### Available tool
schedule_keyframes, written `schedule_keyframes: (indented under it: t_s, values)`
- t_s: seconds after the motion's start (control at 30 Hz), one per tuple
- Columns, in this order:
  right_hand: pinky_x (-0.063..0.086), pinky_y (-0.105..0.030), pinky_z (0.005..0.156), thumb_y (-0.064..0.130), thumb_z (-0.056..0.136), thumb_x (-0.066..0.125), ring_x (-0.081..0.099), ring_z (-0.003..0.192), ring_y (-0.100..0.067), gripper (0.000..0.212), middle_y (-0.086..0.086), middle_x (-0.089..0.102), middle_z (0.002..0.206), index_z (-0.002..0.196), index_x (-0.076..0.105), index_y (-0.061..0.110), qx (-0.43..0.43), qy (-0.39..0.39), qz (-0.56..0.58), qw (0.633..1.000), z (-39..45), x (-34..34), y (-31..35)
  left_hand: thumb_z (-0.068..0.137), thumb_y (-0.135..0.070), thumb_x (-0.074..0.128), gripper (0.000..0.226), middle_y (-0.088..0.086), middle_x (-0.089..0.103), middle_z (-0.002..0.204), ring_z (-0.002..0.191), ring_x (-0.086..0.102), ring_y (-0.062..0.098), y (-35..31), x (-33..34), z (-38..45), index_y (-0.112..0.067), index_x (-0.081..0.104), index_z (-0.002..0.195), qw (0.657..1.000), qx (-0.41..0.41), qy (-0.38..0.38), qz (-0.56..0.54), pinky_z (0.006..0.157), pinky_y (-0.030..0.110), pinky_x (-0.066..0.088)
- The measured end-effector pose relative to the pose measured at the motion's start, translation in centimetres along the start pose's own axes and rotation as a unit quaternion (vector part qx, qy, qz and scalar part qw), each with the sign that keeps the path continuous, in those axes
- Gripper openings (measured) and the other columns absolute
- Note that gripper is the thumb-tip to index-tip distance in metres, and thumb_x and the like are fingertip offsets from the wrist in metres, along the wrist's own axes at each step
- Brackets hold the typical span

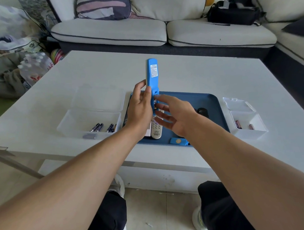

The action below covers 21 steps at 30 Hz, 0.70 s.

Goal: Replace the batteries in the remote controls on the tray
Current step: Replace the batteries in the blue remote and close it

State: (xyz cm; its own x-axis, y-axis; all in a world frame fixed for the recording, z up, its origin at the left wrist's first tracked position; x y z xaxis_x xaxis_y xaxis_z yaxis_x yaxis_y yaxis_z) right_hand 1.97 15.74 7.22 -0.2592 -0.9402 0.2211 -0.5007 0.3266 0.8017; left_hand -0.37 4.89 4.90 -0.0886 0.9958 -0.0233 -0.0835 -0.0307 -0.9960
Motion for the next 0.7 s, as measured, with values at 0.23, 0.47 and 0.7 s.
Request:
schedule_keyframes:
  t_s: [0.23,0.47,0.7]
  values:
    - [0.062,-0.031,0.064,0.024,0.084,0.08,0.07,0.083,-0.018,0.016,-0.004,0.072,0.089,0.093,0.072,0.014,0.027,0.01,0.0,1.0,0.0,-0.4,0.1,0.107,-0.037,0.042,0.027,-0.006,0.068,0.106,0.096,0.067,0.011,0.0,0.1,-0.1,-0.035,0.053,0.132,0.999,0.021,0.0,0.026,0.076,0.035,0.059]
    - [0.063,-0.033,0.068,0.025,0.082,0.079,0.074,0.088,-0.021,0.017,-0.003,0.07,0.089,0.095,0.074,0.015,0.06,0.017,0.031,0.998,-0.1,-0.3,-0.1,0.106,-0.024,0.047,0.025,-0.015,0.069,0.085,0.073,0.064,-0.007,0.0,0.5,-0.6,-0.025,0.055,0.13,0.994,0.085,0.017,0.071,0.067,0.014,0.047]
    - [0.063,-0.034,0.062,0.023,0.084,0.076,0.073,0.075,-0.02,0.013,-0.005,0.074,0.093,0.091,0.072,0.012,0.024,-0.014,0.014,1.0,0.0,-0.4,0.0,0.104,-0.031,0.05,0.018,-0.015,0.071,0.084,0.083,0.071,0.007,0.6,0.9,-0.5,-0.04,0.054,0.12,0.995,0.067,0.047,0.059,0.078,0.037,0.056]
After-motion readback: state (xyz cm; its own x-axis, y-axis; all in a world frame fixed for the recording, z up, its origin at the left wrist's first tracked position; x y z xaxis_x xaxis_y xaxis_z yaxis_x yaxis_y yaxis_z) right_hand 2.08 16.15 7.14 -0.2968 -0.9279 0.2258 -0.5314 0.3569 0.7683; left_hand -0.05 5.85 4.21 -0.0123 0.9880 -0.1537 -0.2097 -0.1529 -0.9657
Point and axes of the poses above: each hand's wrist, its own z-axis towards the middle knuckle, its own x-axis out of the palm, y = z × x, the point moved 2 cm from there along z, towards the middle knuckle
